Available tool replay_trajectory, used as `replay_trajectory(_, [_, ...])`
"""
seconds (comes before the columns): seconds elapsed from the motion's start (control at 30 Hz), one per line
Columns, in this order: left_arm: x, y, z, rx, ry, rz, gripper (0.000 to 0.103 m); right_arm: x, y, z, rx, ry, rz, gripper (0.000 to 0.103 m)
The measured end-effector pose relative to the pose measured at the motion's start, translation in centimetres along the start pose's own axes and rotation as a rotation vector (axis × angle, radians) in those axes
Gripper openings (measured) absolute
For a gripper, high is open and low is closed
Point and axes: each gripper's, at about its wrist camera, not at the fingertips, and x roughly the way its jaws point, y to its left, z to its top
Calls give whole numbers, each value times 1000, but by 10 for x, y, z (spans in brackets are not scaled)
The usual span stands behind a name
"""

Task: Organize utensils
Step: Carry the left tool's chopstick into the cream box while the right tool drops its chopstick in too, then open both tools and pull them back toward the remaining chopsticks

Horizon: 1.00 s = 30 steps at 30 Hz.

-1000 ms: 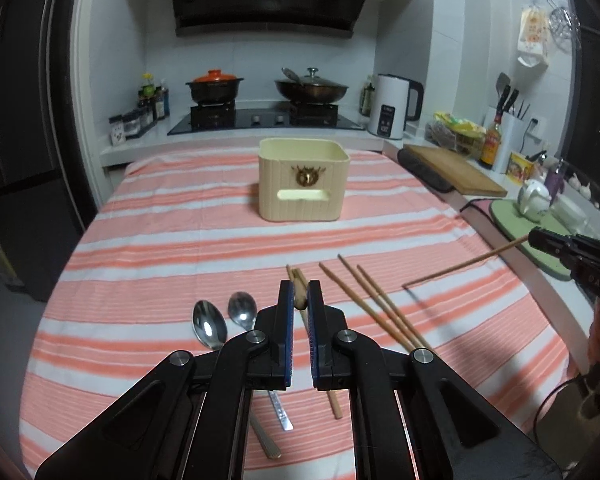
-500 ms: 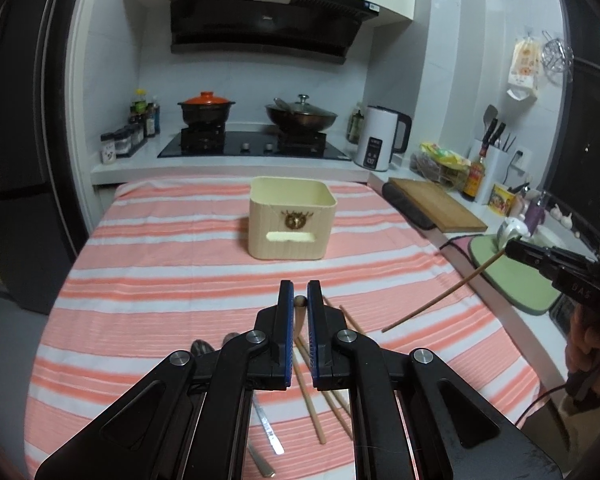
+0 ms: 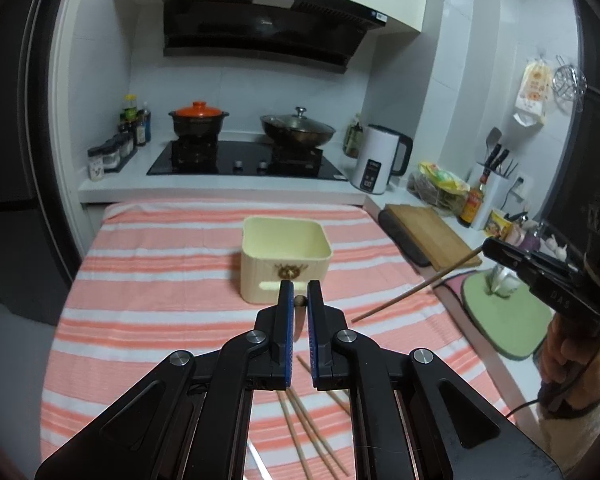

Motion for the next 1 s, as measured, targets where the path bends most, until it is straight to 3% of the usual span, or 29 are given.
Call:
replay_trajectory(0.23, [35, 9, 70, -38, -76, 32, 4, 46, -11, 56, -2, -85, -62, 5])
replay_trajectory(0.43, [105, 26, 93, -86, -15, 76, 4, 112, -24, 76, 34, -35, -84, 5])
replay_trajectory(0.7, [189, 45, 79, -101, 191, 99, 4, 202, -40, 64, 110, 233, -27, 6])
replay_trajectory(0.93, [201, 50, 55, -86, 234, 101, 5, 226, -37, 38, 100, 284, -13, 7])
replay_trajectory(0.97, [199, 50, 52, -79, 231, 102, 10, 226, -36, 36, 97, 281, -14, 9])
replay_trajectory(1.0, [196, 49, 49, -68, 227, 98, 26, 225, -35, 34, 92, 277, -12, 14])
